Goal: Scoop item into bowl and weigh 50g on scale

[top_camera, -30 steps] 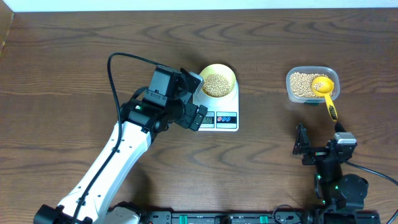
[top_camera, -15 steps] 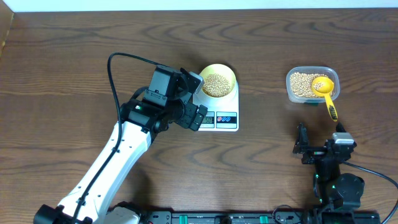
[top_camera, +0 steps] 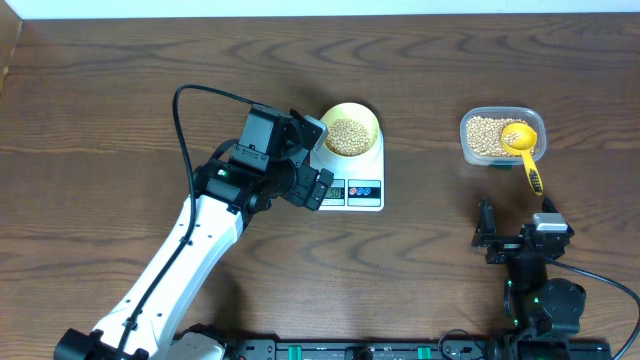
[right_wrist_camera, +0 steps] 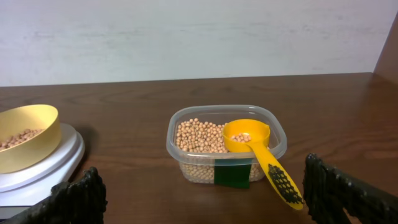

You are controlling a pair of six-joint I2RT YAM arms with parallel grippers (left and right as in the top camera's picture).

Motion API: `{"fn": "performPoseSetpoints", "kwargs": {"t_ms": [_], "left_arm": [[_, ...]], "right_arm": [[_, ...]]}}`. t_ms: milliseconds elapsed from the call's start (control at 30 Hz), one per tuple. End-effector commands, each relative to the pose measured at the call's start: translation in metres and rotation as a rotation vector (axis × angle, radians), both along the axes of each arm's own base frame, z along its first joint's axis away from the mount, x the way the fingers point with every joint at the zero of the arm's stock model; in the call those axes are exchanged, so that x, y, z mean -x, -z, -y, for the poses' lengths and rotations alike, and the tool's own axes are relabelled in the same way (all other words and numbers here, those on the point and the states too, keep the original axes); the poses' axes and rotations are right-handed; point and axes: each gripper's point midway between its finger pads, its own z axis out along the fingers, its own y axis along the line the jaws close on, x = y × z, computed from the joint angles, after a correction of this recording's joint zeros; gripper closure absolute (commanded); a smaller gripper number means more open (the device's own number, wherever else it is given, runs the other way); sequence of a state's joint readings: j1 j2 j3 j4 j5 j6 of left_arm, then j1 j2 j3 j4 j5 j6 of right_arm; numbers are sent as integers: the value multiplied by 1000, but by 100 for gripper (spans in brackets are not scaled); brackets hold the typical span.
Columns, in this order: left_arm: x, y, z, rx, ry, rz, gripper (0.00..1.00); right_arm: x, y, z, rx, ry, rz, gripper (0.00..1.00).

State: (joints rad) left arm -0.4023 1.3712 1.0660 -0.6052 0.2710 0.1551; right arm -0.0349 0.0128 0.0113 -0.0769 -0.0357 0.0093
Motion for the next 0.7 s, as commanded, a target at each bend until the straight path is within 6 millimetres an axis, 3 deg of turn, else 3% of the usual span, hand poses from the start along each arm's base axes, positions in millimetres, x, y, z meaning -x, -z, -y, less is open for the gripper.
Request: {"fn": "performPoseSetpoints", "kwargs": {"t_ms": [0,667], "left_arm": [[1,4,-1,-13,4,-6,6],[1,4,-1,-14,4,-6,6]], "right_arm": [[0,1,-1,19,-1,1,1],[0,1,1,117,0,0,1]]}}
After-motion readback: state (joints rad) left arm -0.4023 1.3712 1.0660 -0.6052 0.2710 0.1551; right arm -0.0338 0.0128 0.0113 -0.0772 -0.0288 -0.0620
